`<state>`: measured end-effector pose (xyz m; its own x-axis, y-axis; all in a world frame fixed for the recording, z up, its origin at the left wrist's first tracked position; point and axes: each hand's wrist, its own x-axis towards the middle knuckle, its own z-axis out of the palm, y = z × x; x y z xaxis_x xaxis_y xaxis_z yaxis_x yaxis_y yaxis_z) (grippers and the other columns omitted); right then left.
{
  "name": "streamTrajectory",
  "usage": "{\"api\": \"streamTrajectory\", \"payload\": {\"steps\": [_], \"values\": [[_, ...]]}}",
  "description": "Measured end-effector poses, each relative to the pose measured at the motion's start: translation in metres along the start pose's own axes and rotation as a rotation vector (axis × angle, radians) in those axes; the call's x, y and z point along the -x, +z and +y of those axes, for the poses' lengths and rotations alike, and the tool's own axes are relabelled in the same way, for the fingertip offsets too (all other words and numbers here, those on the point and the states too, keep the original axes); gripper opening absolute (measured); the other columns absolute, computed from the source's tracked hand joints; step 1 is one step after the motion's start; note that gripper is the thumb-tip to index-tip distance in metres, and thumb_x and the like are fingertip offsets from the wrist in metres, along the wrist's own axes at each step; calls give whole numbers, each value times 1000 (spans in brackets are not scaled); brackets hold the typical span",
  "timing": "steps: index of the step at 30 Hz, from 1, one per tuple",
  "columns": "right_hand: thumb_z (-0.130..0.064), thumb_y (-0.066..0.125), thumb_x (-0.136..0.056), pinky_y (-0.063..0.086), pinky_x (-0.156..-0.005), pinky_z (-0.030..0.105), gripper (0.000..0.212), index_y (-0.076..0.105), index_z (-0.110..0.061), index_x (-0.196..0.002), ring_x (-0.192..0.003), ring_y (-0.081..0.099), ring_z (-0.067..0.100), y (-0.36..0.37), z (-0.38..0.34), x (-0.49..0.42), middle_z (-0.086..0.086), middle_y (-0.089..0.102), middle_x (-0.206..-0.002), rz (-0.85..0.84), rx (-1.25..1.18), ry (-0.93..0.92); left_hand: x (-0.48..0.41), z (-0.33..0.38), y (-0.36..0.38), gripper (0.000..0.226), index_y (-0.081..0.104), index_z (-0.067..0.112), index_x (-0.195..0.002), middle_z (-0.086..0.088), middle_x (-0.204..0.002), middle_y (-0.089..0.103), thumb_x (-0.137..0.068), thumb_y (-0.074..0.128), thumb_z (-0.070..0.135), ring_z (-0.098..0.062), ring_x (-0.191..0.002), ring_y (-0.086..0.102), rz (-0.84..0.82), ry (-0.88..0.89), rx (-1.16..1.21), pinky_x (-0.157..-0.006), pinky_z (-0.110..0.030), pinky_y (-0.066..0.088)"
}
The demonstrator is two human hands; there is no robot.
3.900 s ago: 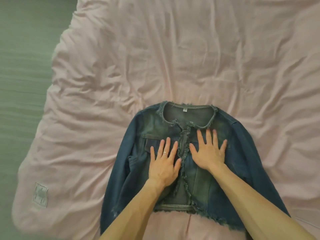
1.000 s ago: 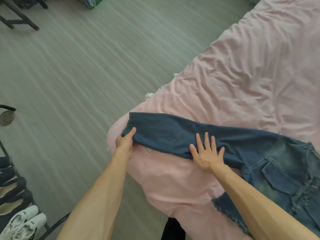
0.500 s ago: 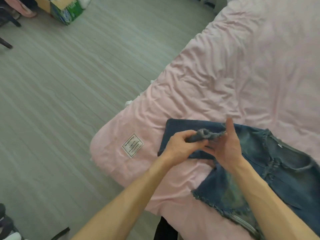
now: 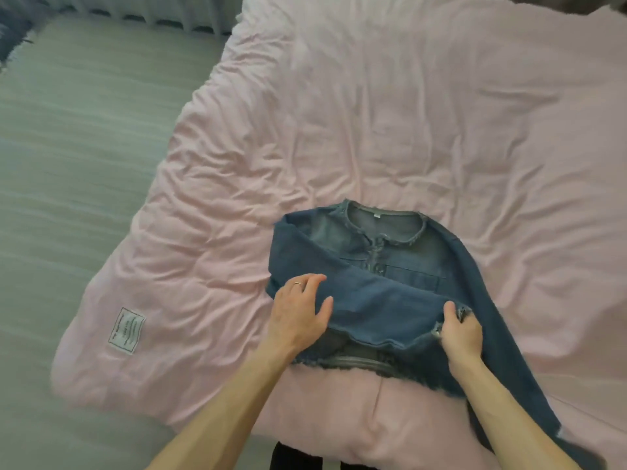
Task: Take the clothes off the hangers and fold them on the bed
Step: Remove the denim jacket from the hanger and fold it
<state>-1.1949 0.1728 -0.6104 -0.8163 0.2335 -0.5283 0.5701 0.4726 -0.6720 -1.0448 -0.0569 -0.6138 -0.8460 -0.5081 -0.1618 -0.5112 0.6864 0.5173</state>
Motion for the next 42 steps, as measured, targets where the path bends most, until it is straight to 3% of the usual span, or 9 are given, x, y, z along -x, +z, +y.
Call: {"api": "streamTrajectory", "payload": {"steps": [3, 8, 18, 23, 29, 32, 35, 39, 42], "values": [[-35, 45, -105, 40, -88, 39, 33, 57, -5, -112, -102, 53, 34, -33, 32, -13, 7, 54, -106, 65, 56, 81, 2, 10, 14, 62, 35, 23, -154, -4, -158, 35, -99, 47, 49, -22, -148, 26, -168, -96, -109, -120, -37, 24], [-26, 56, -99, 44, -87, 39, 38, 50, -8, -132, -113, 56, 37, -52, 67, -28, 15, 60, -128, -108, 275, 83, 8, 12, 35, 64, 15, 36, -158, 0, -168, 4, -100, 30, 58, -24, -154, -1, -464, -173, -374, -124, -47, 8], [-16, 57, -99, 52, -82, 43, 15, 49, -9, -109, -101, 60, 36, -72, 92, -42, 17, 62, -114, -122, 416, -110, 25, 30, 67, 68, -5, 46, -156, 1, -168, -10, -100, 28, 62, -31, -154, -9, -553, -149, -572, -122, -58, -1], [-20, 60, -96, 48, -79, 38, 28, 49, -8, -119, -104, 59, 34, -76, 95, -45, 14, 59, -117, -151, 483, -145, 24, 36, 71, 73, -8, 43, -157, -3, -167, -11, -100, 34, 58, -37, -153, -7, -607, -165, -644, -121, -60, 1], [-20, 65, -92, 47, -78, 33, 26, 55, -14, -116, -89, 57, 17, -135, 103, -36, 2, 56, -106, 88, 269, -367, 27, 72, 87, 68, 2, 40, -158, -3, -168, -5, -100, 36, 50, -29, -154, -1, -624, 3, -567, -121, -57, 4], [-33, 68, -89, 43, -93, 43, 48, 52, -9, -128, -116, 50, 34, -164, 115, -54, 13, 56, -125, 99, 468, -255, 30, 100, 111, 71, 1, 41, -158, -4, -168, -6, -99, 39, 51, -28, -154, 0, -659, 89, -525, -122, -56, 6], [-68, 63, -81, 39, -101, 49, 73, 49, -24, -137, -127, 48, 34, -189, 128, -70, 5, 56, -134, -163, 818, -76, 32, 135, 137, 71, 2, 41, -158, -2, -168, -6, -99, 39, 51, -28, -154, -1, -701, 164, -488, -122, -54, 6], [-55, 52, -91, 38, -88, 39, 32, 62, -29, -107, -107, 62, 27, -206, 143, -76, -5, 69, -102, -348, 993, -126, 36, 174, 162, 69, 3, 40, -158, -9, -168, -7, -99, 38, 51, -30, -154, 1, -772, 189, -492, -123, -55, 6], [-39, 52, -97, 44, -76, 36, 20, 58, -20, -100, -89, 62, 26, -217, 120, -78, 1, 68, -95, -238, 595, -109, 33, 189, 171, 70, 4, 40, -158, -11, -167, -8, -98, 38, 54, -36, -152, 6, -850, 142, -560, -120, -57, 13]]}}
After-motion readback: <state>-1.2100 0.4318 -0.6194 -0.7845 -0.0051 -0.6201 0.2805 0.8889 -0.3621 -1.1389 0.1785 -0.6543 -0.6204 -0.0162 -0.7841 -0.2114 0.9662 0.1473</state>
